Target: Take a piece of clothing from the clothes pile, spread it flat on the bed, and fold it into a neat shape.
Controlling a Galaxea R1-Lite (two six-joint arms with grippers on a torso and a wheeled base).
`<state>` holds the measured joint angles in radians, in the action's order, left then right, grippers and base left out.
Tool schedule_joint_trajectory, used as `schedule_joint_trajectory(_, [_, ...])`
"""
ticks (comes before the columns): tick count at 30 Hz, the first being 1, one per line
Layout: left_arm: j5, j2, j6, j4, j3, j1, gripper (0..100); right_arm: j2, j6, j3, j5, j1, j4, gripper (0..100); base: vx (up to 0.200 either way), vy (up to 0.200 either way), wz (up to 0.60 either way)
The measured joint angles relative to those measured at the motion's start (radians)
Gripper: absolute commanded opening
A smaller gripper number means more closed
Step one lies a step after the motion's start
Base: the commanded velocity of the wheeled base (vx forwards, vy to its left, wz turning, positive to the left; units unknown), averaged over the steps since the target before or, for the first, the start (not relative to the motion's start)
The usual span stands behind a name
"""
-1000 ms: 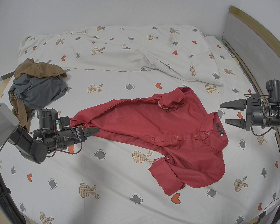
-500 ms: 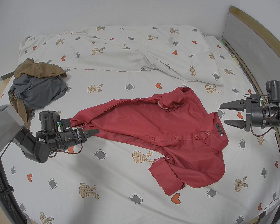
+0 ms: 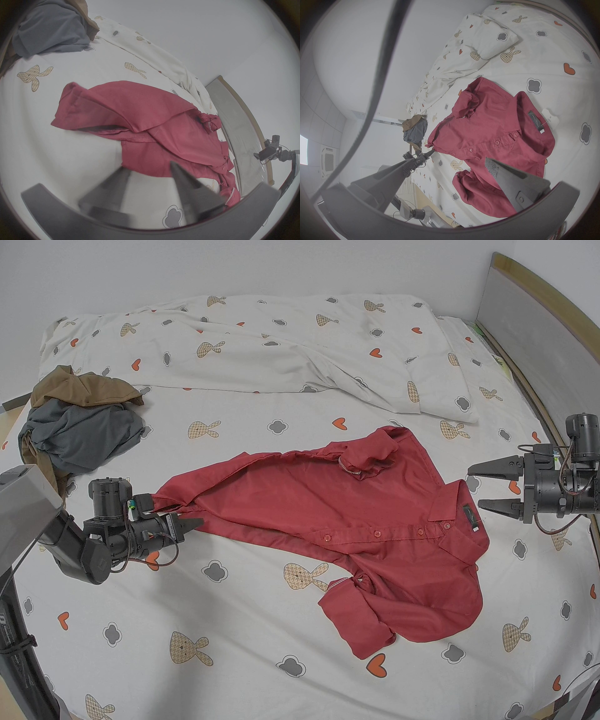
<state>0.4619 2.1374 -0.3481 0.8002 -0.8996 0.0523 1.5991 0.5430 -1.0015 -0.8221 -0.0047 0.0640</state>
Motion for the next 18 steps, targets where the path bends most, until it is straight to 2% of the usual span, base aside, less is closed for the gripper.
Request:
schedule_joint_trajectory(11, [-0.001, -0.021, 0.000, -0.001, 0.020, -0.001, 0, 0.001, 0.000, 0.000, 0.000, 0.004, 0.000, 100, 0.000, 0.000, 0.00])
schedule_joint_trajectory(18, [-0.003, -0.117, 0.001, -0.006, 0.084, 0.004, 0, -0.001, 0.000, 0.000, 0.000, 0.005, 0.000, 100, 0.000, 0.000, 0.00])
